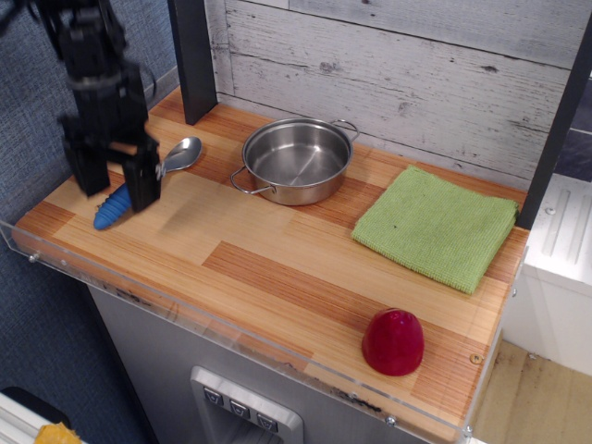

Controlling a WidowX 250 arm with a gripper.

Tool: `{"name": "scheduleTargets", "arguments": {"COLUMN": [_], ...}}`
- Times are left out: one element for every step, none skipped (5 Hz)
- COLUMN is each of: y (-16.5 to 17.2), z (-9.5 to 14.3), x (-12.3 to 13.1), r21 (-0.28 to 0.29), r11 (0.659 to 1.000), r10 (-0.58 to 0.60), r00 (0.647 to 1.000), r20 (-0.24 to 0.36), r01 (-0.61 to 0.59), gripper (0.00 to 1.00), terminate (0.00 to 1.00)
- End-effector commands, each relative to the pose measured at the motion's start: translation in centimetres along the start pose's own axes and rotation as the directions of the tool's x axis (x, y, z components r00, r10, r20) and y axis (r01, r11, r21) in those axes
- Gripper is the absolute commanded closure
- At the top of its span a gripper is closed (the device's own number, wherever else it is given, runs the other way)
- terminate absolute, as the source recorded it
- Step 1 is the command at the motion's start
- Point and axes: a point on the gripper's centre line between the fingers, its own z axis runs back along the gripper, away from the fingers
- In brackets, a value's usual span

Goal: Move the spoon to the far left next to the pot

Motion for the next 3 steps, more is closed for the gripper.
{"name": "scheduleTargets", "arguments": {"y": [-5.8,-9.7,-12.3], "z": [10.0,10.5,10.4], "x": [-3.3,-1.6,-0.2], "r21": [0.14,0.09,0.059], "r11": [0.99,0.991,0.987], "r10": [-0.029,-0.113,-0.159], "r00": [0.981,0.977,0.969], "r20": [0.19,0.179,0.191], "r01": [0.003,0.098,0.151], "gripper": [0.0,0.0,0.0], "terminate": [0.0,0.0,0.0]}}
